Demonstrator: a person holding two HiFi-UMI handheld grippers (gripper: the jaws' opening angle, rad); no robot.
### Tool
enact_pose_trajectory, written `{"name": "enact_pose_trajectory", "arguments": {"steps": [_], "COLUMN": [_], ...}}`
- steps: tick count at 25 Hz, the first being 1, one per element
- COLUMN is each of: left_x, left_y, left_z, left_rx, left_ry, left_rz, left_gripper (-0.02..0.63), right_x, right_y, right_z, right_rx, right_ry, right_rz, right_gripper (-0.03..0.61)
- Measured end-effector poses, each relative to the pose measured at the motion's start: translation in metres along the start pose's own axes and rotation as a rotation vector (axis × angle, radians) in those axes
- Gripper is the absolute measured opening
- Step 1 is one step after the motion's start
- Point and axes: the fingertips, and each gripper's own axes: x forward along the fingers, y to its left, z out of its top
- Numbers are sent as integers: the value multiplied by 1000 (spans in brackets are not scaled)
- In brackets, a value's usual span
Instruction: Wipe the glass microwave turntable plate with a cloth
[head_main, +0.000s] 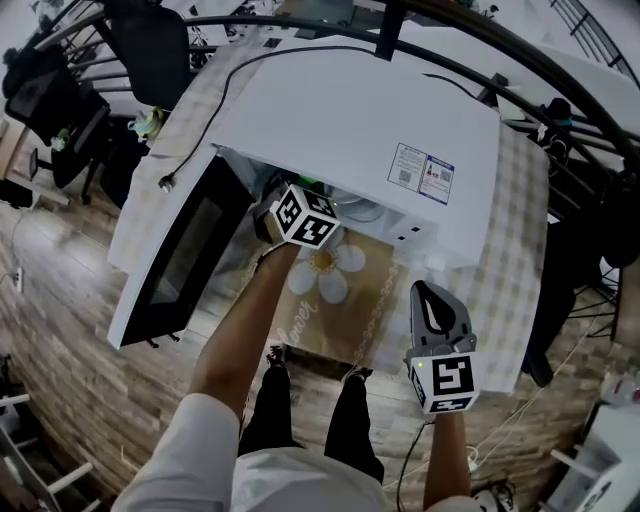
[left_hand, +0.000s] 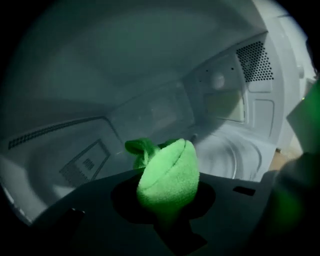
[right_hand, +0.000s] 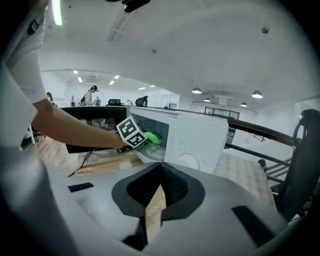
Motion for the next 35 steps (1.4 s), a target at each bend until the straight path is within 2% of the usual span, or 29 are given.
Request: {"name": "enact_pose_trajectory", "arguments": {"steps": [2, 4, 10, 13, 15, 17, 21, 25, 29, 32, 35], "left_x": [4, 5, -12, -25, -27, -25, -21, -27, -34, -36, -41], "left_y": [-25, -48, -105, -121, -115, -94, -37, 7, 5, -16, -47], "left_z": [14, 25, 45, 45, 41, 30, -3, -32, -40, -30, -18], "left_rx": [92, 145, 157, 210, 254, 252, 168, 43, 44, 64, 122], "left_ry": [-20, -40, -97, -118, -116, -98, -22, 39, 25, 0, -27], "left_rz": [-59, -114, -305, -362, -330, -259, -114, -32, -56, -119, -194], "left_gripper": [86, 86, 84, 84, 83, 83, 83, 83, 83, 83, 81], "right_x": [1, -1, -4, -7, -8, -9, -9, -3, 4, 5, 4], "right_y": [1, 0, -2, 4, 8, 13, 22, 24, 30, 36, 39], "right_z": [-6, -8, -7, -3, -1, 1, 3, 3, 3, 3, 1], "right_rx": [-26, -28, 37, 48, 36, 27, 46, 71, 97, 133, 135], "right_ry": [22, 30, 13, 2, 2, 2, -9, -15, -22, -23, -16], "right_rz": [3, 0, 9, 22, 27, 34, 59, 57, 74, 76, 73], "right_gripper": [15, 14, 15, 15, 15, 15, 15, 15, 15, 15, 15]}}
